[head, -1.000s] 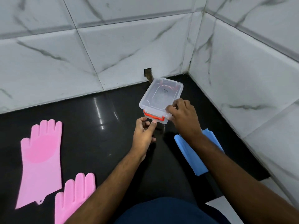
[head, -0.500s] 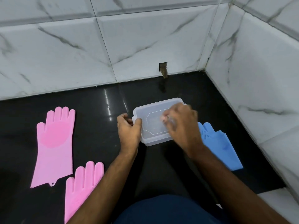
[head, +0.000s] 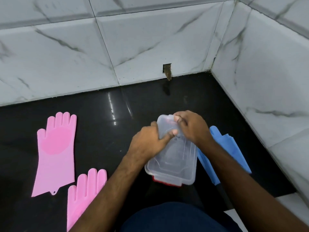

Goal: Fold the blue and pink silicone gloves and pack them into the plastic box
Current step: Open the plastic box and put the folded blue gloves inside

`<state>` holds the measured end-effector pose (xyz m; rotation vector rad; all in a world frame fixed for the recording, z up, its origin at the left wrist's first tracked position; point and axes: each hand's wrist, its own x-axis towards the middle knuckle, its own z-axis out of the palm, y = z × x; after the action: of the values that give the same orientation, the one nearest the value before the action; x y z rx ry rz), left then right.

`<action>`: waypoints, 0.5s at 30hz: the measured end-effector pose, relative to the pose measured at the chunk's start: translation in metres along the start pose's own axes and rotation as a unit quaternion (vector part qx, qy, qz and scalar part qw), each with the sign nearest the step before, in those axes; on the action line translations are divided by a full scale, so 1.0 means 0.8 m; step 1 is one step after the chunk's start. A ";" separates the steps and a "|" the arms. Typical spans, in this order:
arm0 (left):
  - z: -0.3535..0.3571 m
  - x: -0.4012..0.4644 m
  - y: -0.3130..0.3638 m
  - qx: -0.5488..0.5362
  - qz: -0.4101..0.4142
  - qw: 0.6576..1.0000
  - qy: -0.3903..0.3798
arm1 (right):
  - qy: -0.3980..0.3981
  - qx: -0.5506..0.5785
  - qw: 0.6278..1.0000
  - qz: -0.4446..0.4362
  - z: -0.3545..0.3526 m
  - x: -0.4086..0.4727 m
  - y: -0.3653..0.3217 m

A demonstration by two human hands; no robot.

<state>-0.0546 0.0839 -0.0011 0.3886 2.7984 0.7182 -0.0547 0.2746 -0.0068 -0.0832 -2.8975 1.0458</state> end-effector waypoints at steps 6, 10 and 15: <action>-0.009 0.002 -0.017 -0.490 -0.143 0.858 -0.047 | -0.069 0.015 0.994 -0.086 0.027 -0.030 -0.033; -0.011 -0.005 -0.036 -0.592 -0.169 0.776 -0.134 | -0.072 -0.054 0.991 -0.097 0.033 -0.034 -0.042; -0.013 -0.006 -0.042 -0.560 -0.142 0.798 -0.173 | -0.070 -0.050 0.989 -0.123 0.027 -0.039 -0.050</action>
<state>-0.0596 0.0498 -0.0082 -0.1320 1.6035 1.7769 -0.0268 0.2275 0.0010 0.3494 -2.9803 0.8989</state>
